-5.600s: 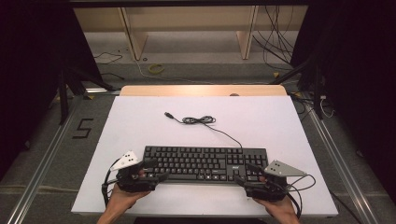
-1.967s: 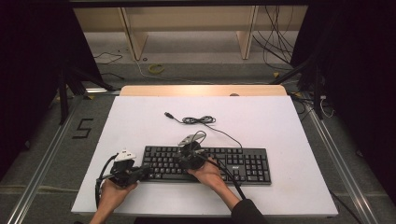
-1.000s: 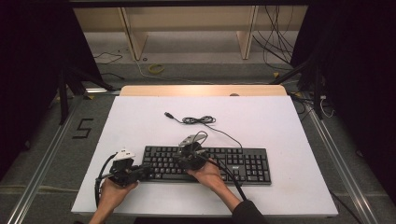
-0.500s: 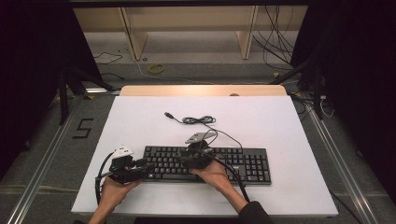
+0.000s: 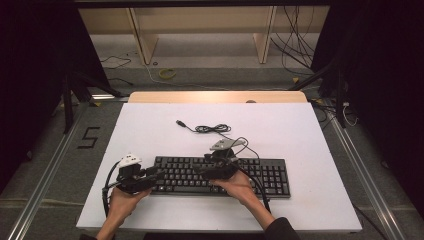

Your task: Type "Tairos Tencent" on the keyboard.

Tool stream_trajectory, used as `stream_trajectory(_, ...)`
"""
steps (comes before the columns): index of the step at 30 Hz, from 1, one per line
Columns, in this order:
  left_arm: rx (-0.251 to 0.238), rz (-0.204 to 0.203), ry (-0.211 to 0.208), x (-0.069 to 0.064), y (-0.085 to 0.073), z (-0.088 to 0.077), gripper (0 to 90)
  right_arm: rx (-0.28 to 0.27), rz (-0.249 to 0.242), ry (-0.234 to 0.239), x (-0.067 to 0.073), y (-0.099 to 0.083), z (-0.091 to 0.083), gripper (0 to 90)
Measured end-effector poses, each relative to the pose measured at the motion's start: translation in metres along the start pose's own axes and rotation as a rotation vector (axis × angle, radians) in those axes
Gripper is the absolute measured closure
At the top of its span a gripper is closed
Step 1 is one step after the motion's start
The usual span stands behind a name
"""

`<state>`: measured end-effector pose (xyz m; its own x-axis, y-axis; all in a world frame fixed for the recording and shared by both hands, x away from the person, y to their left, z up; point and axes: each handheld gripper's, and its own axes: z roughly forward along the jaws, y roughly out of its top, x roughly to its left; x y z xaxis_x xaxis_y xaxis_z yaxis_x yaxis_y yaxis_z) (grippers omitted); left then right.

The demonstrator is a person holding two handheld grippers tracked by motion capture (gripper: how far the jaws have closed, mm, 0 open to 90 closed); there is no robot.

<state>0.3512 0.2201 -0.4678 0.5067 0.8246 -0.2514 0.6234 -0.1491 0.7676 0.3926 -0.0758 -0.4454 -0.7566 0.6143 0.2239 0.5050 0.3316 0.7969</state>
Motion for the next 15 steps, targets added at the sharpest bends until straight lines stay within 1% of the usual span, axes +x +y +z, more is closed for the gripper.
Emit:
stream_trajectory(3, 0.013, 0.015, 0.008, -0.001, 0.0, 0.003, 71.6, 0.0, -0.004, -0.002, -0.001, -0.001, -0.002, 37.1)
stream_trajectory(5, 0.015, 0.016, 0.008, -0.002, 0.0, 0.004, 76.7, 0.002, -0.005, -0.003, -0.001, -0.002, -0.003, 36.4)
stream_trajectory(6, 0.027, 0.03, 0.009, -0.003, 0.0, 0.006, 79.4, 0.003, -0.008, -0.004, -0.002, -0.002, -0.003, 36.2)
stream_trajectory(9, 0.047, 0.057, 0.016, -0.005, 0.0, 0.009, 84.0, 0.004, -0.006, -0.006, -0.003, -0.003, -0.003, 35.7)
stream_trajectory(15, 0.072, 0.072, 0.016, -0.007, 0.001, 0.017, 89.2, 0.009, -0.001, -0.004, -0.004, -0.003, -0.002, 36.1)
